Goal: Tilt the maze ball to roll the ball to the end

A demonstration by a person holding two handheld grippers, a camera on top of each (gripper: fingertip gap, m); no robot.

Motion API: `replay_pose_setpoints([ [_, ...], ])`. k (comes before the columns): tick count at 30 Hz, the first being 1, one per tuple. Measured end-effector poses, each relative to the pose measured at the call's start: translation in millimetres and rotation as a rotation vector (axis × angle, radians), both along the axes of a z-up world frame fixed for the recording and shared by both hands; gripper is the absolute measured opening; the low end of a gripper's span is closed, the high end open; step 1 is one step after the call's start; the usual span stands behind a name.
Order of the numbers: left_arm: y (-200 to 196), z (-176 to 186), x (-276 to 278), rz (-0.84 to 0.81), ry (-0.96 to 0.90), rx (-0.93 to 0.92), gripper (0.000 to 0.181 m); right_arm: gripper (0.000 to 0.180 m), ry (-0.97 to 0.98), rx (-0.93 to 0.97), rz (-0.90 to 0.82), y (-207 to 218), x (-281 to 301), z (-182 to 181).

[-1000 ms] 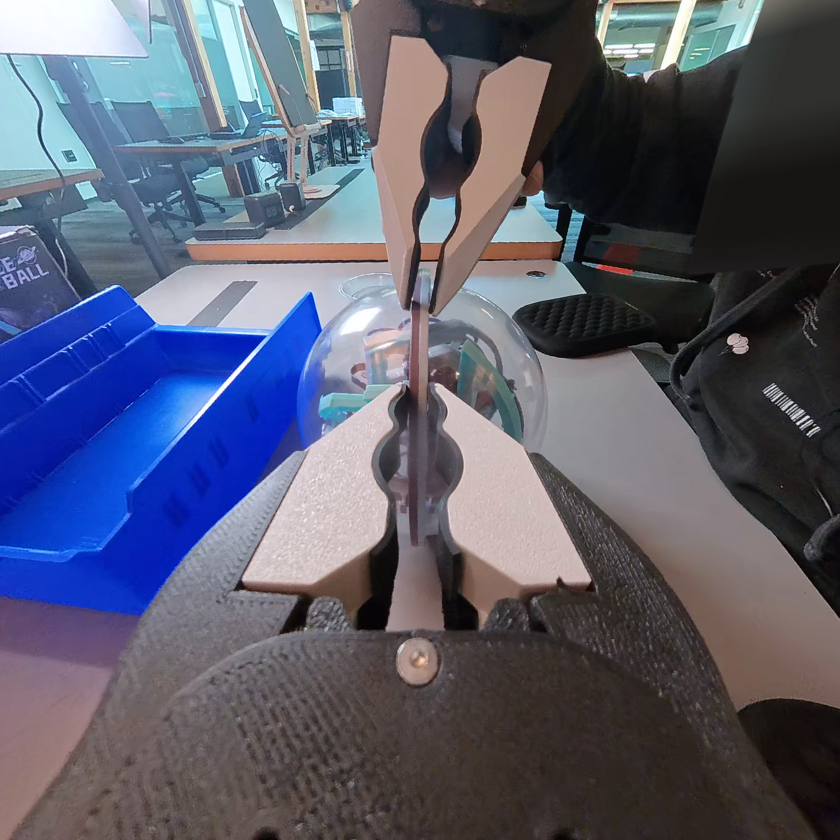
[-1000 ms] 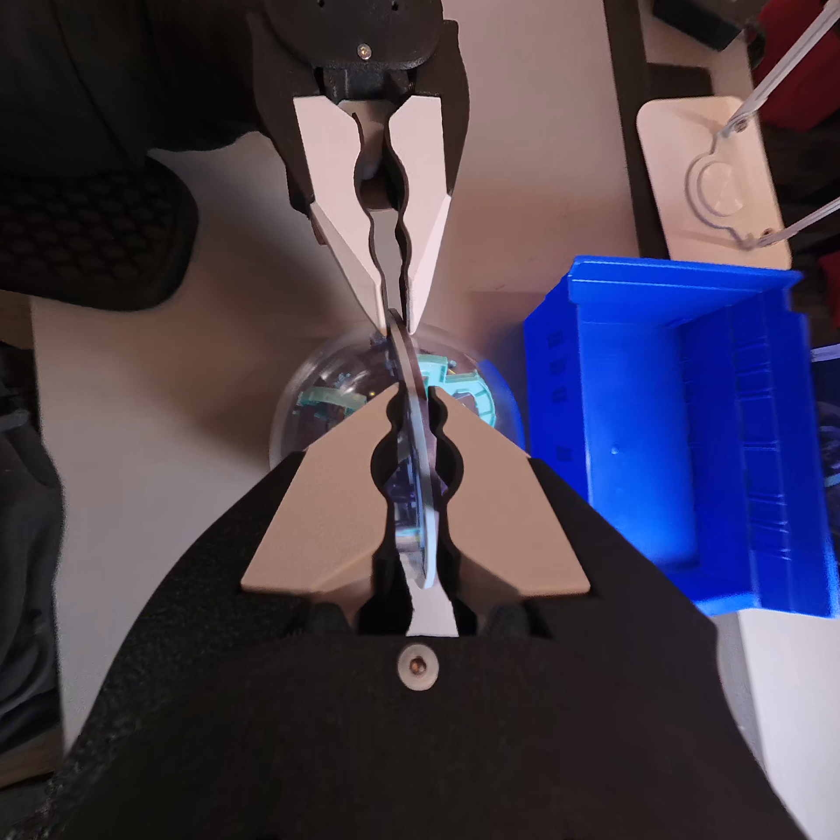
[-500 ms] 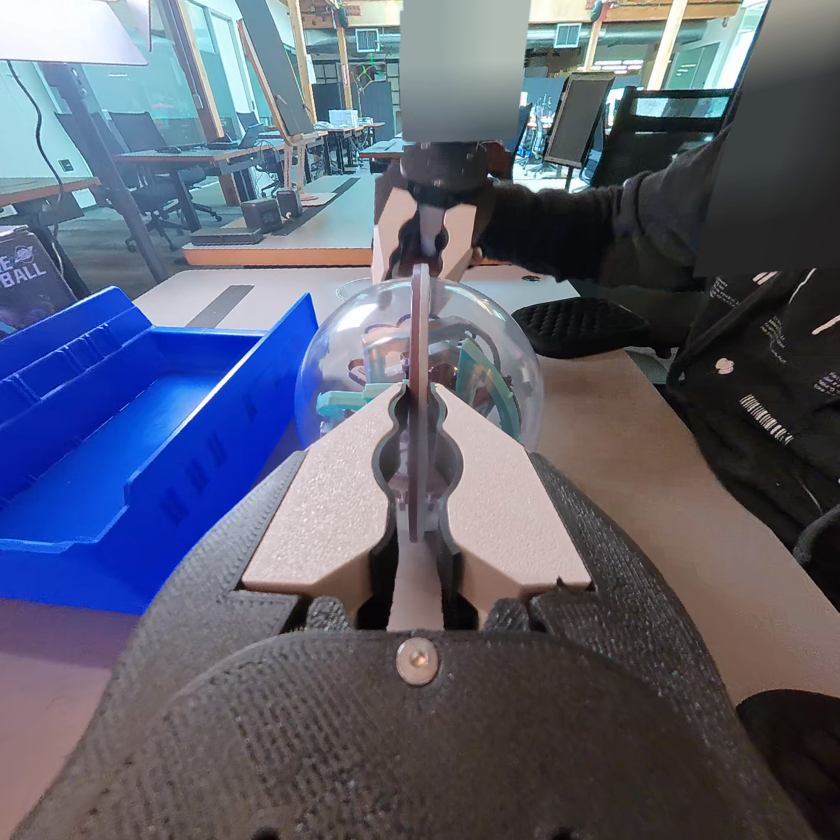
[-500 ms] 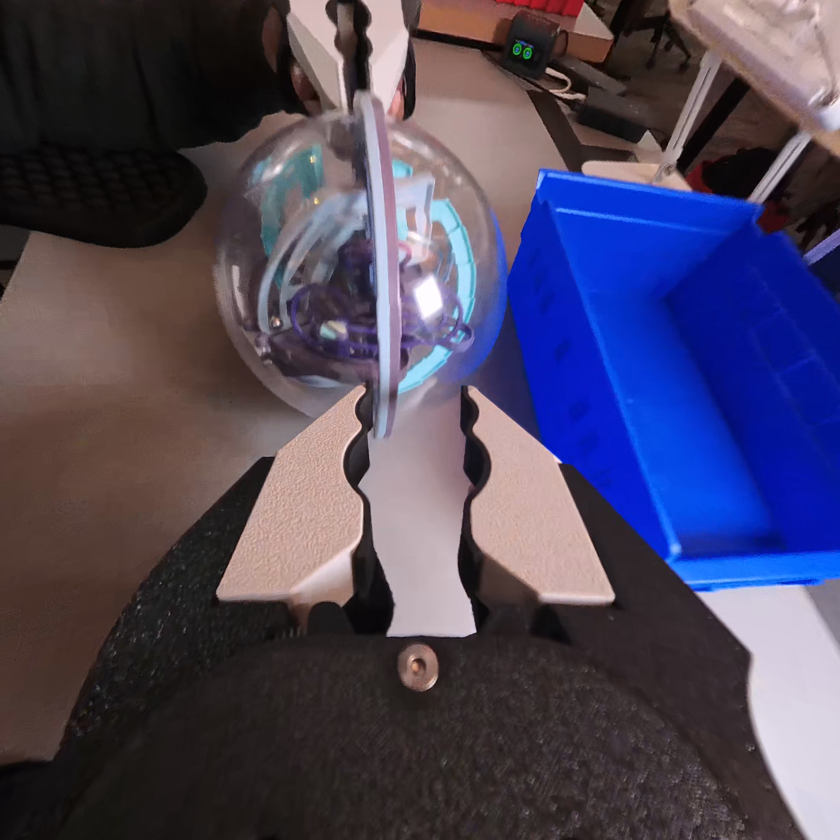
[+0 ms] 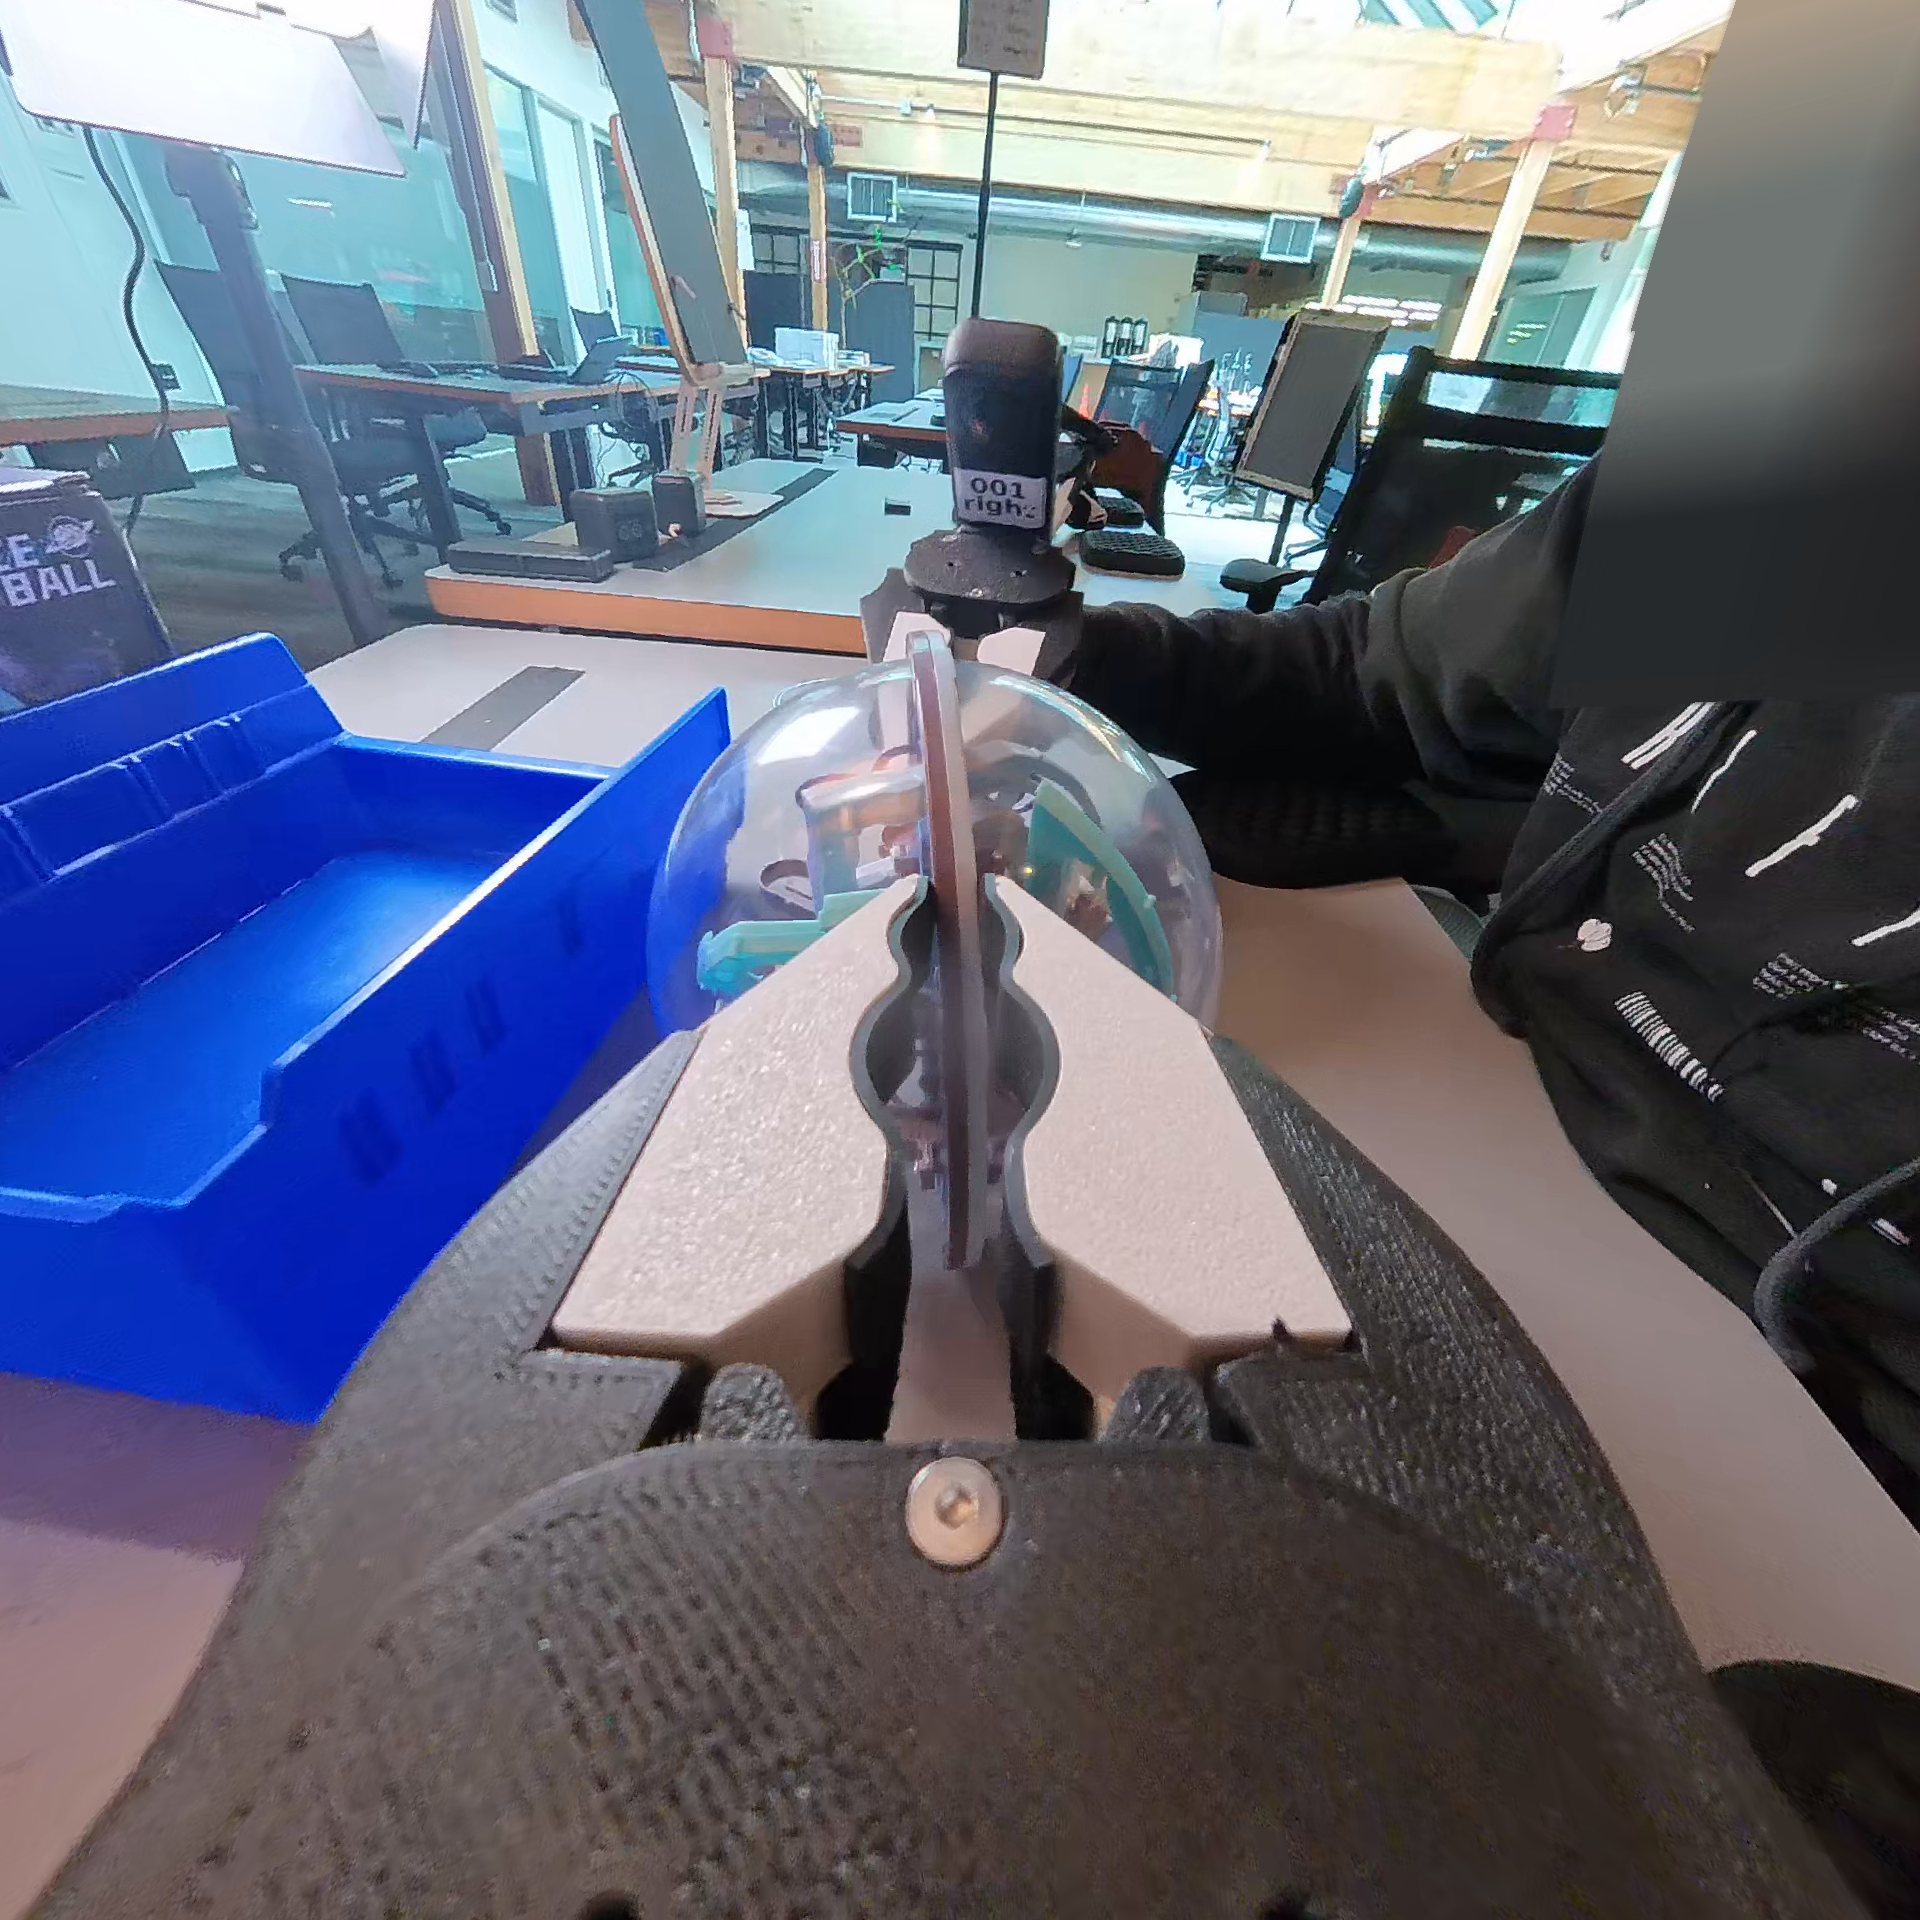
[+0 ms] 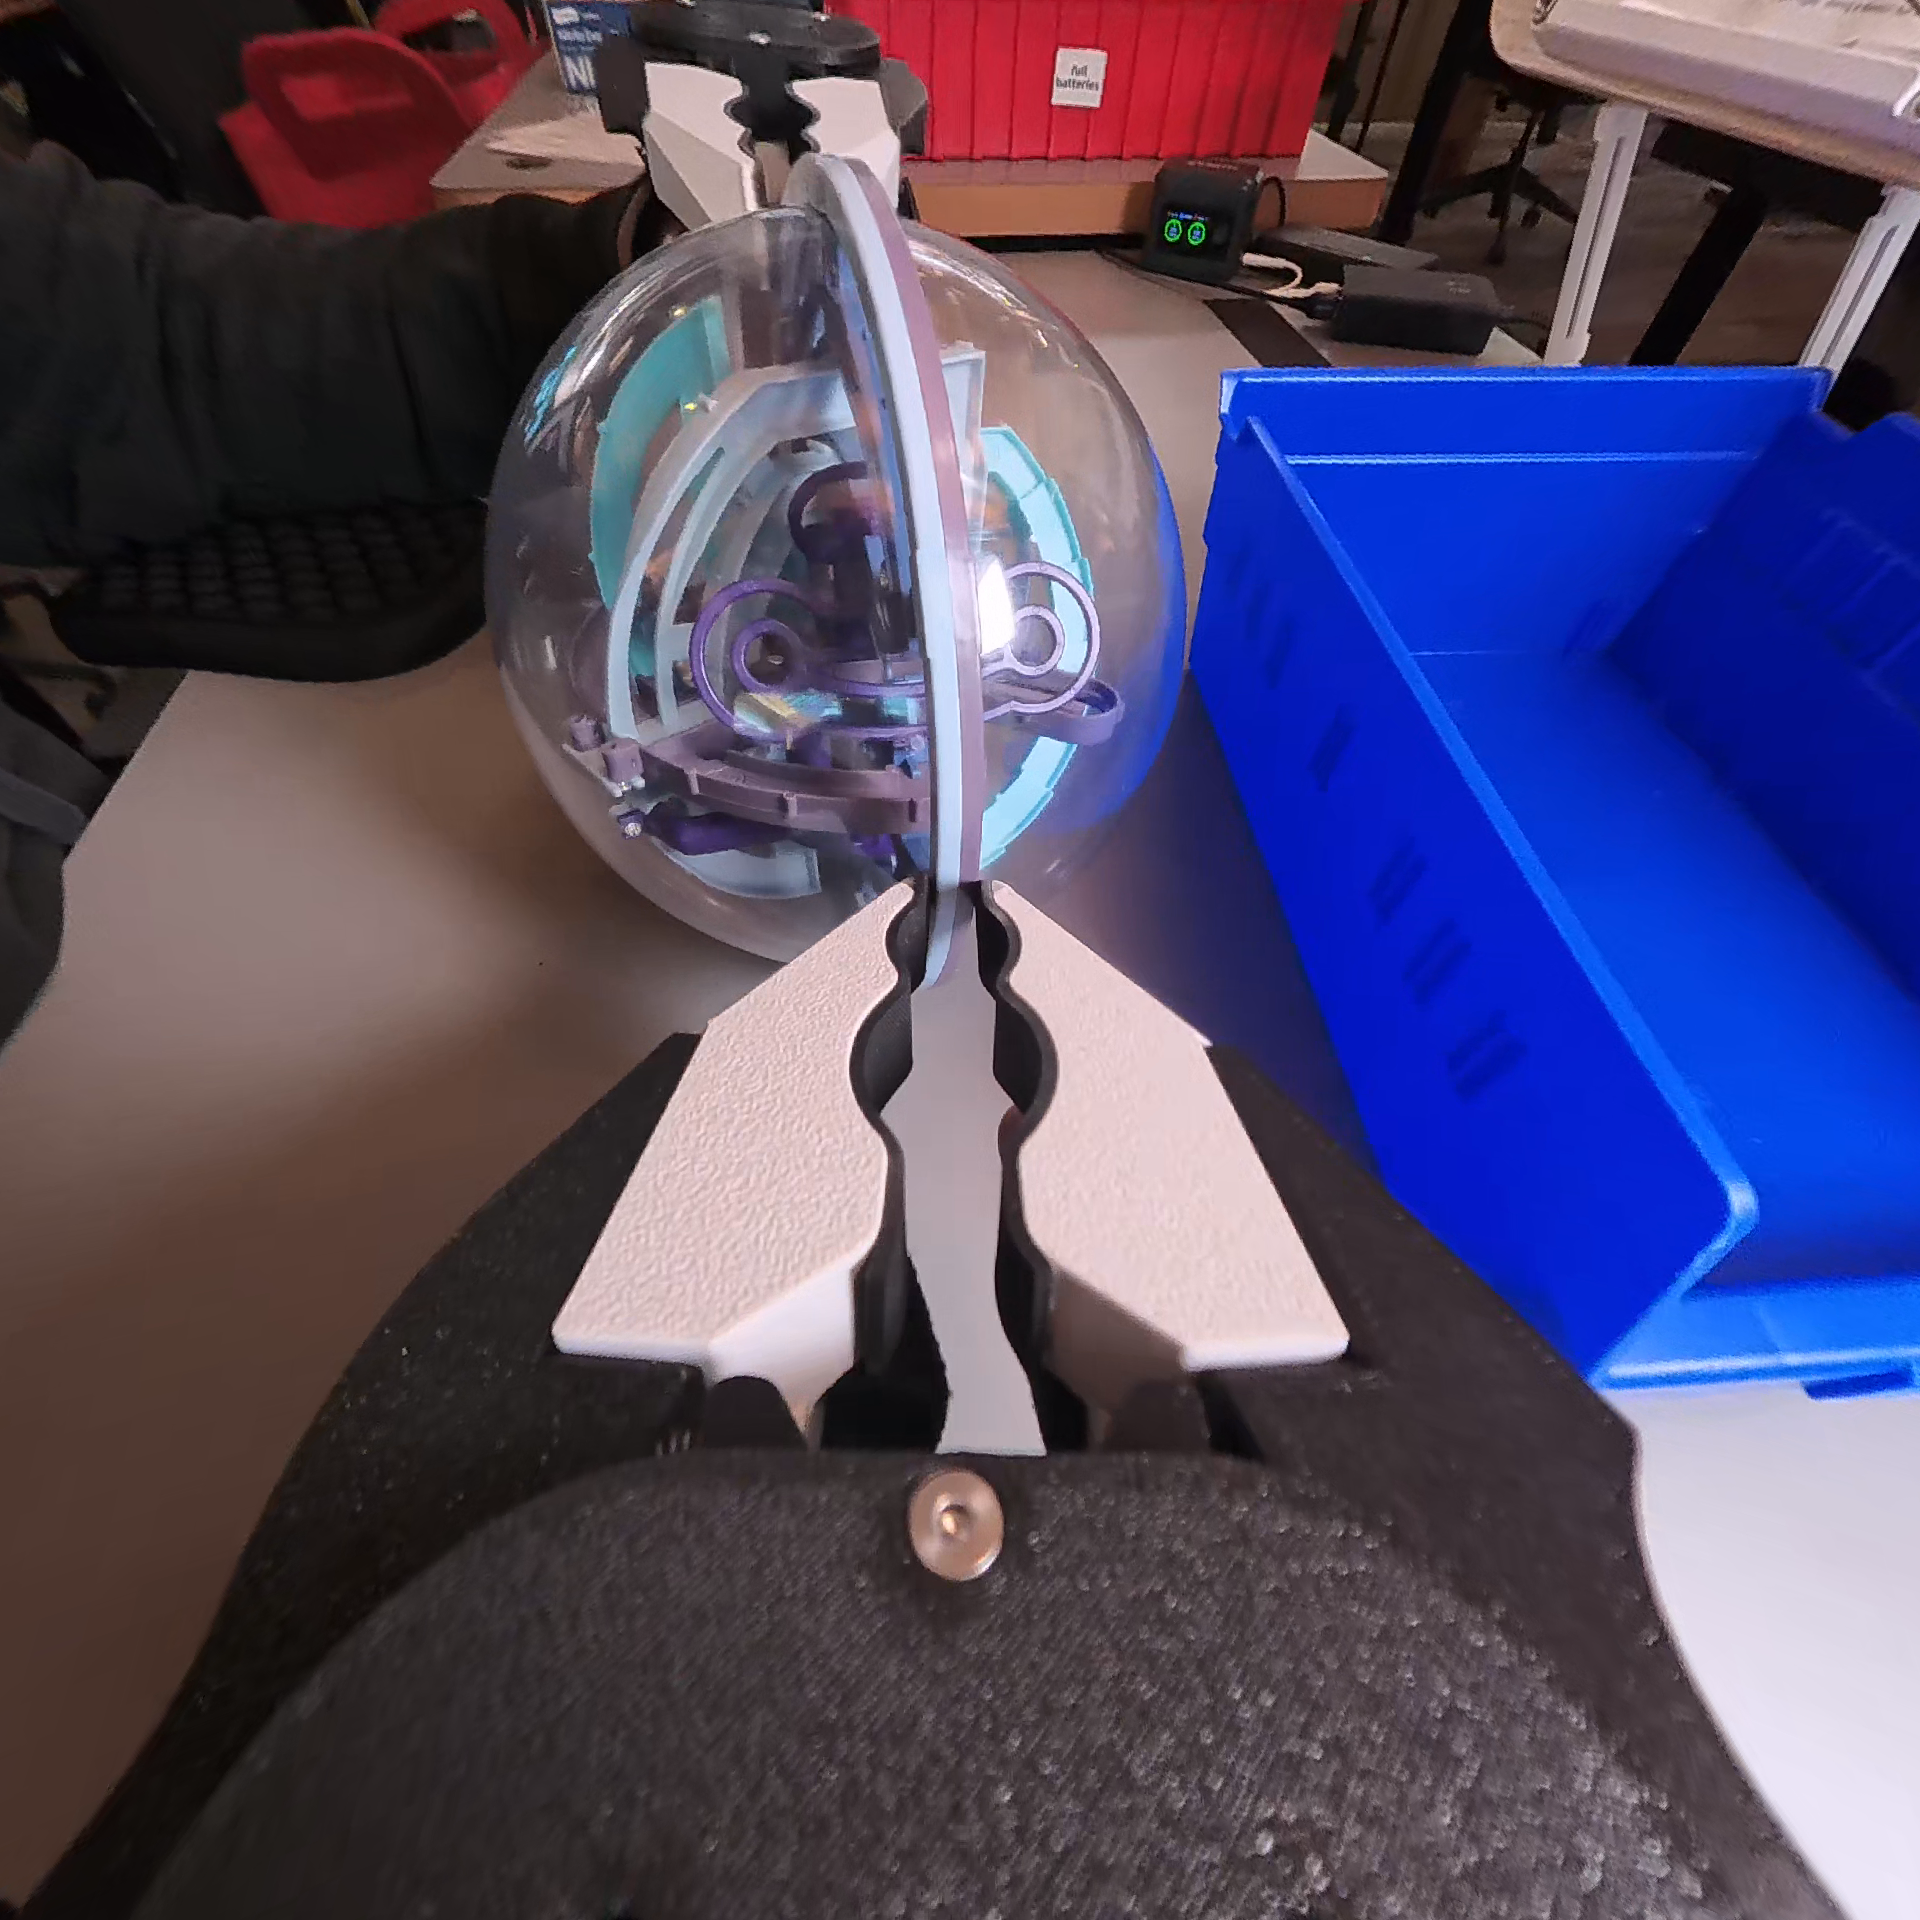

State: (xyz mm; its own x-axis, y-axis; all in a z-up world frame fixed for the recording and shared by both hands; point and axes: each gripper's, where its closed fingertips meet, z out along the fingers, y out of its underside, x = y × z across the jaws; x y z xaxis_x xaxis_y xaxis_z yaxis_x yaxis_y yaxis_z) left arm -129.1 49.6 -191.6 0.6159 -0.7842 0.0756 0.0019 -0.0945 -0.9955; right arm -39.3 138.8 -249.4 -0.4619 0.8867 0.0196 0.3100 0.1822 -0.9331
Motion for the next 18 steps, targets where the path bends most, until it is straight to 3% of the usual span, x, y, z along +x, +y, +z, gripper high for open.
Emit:
replay_pose_setpoints([
  [18, 0, 10, 19, 0.002, 0.015, 0.018, 0.007, 0.006, -0.038, -0.053, -0.005, 2, 2, -14],
])
